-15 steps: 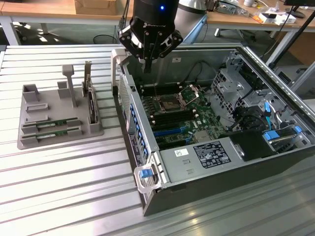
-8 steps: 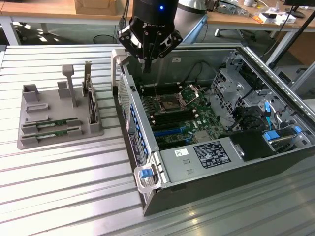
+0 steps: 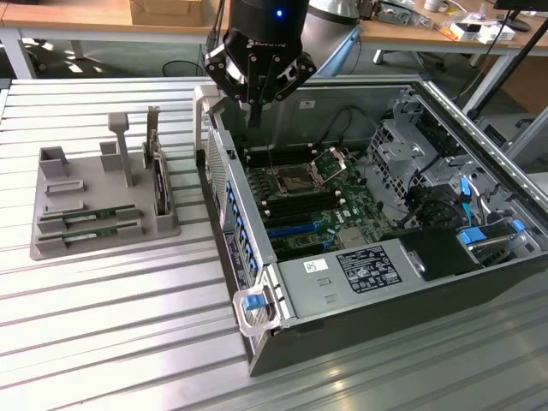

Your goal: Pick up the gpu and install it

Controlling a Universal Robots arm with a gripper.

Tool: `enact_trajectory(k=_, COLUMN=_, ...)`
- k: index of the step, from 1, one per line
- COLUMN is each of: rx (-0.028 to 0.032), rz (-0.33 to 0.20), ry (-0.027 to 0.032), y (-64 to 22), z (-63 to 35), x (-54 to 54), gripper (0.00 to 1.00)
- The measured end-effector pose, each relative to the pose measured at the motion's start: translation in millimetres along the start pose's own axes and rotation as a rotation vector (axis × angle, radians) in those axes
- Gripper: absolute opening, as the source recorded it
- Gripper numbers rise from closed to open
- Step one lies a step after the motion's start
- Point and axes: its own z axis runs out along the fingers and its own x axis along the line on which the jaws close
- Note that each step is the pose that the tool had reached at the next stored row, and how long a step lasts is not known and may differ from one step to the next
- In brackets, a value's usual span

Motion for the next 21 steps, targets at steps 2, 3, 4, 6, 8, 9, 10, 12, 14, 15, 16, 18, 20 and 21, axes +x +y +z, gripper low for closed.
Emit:
enact_trajectory(k=2, rx=0.0, rz=0.0, ry=0.0, y=0.0, z=0.0, x=0.3, gripper=0.11)
enact_trajectory(k=3, rx=0.0001, rz=0.0, ry=0.0, y=0.0, z=0.0, x=0.4, gripper=0.11)
enact_trajectory(k=4, rx=0.0, rz=0.0, ry=0.0, y=0.0, z=0.0, x=0.5, gripper=0.11)
enact_trajectory(k=6, rx=0.0, rz=0.0, ry=0.0, y=-0.1, z=0.0, x=0.8, gripper=0.11)
enact_trajectory(k=8, rx=0.0, rz=0.0, ry=0.0, y=-0.1, z=0.0, x=1.2, gripper=0.11)
enact_trajectory(k=9, rx=0.0, rz=0.0, ry=0.0, y=-0.1, z=0.0, x=1.4, gripper=0.11)
enact_trajectory(k=10, rx=0.0, rz=0.0, ry=0.0, y=-0.1, z=-0.1, x=1.6, gripper=0.11)
enact_trajectory(k=12, rx=0.0001, rz=0.0, ry=0.0, y=-0.2, z=-0.1, x=2.4, gripper=0.11)
enact_trajectory(k=14, rx=0.0, rz=0.0, ry=0.0, y=-0.3, z=-0.1, x=3.2, gripper=0.11)
enact_trajectory(k=15, rx=0.0001, rz=0.0, ry=0.0, y=-0.3, z=-0.1, x=3.6, gripper=0.11)
enact_trajectory(k=16, rx=0.0001, rz=0.0, ry=0.0, y=-0.3, z=-0.1, x=3.8, gripper=0.11)
enact_trajectory(k=18, rx=0.0001, rz=0.0, ry=0.0, y=-0.3, z=-0.1, x=4.2, gripper=0.11)
enact_trajectory(k=20, rx=0.0, rz=0.0, ry=0.0, y=-0.4, z=-0.2, x=5.1, gripper=0.11)
enact_trajectory(k=21, rx=0.0, rz=0.0, ry=0.0, y=-0.4, z=-0.2, x=5.7, gripper=0.11)
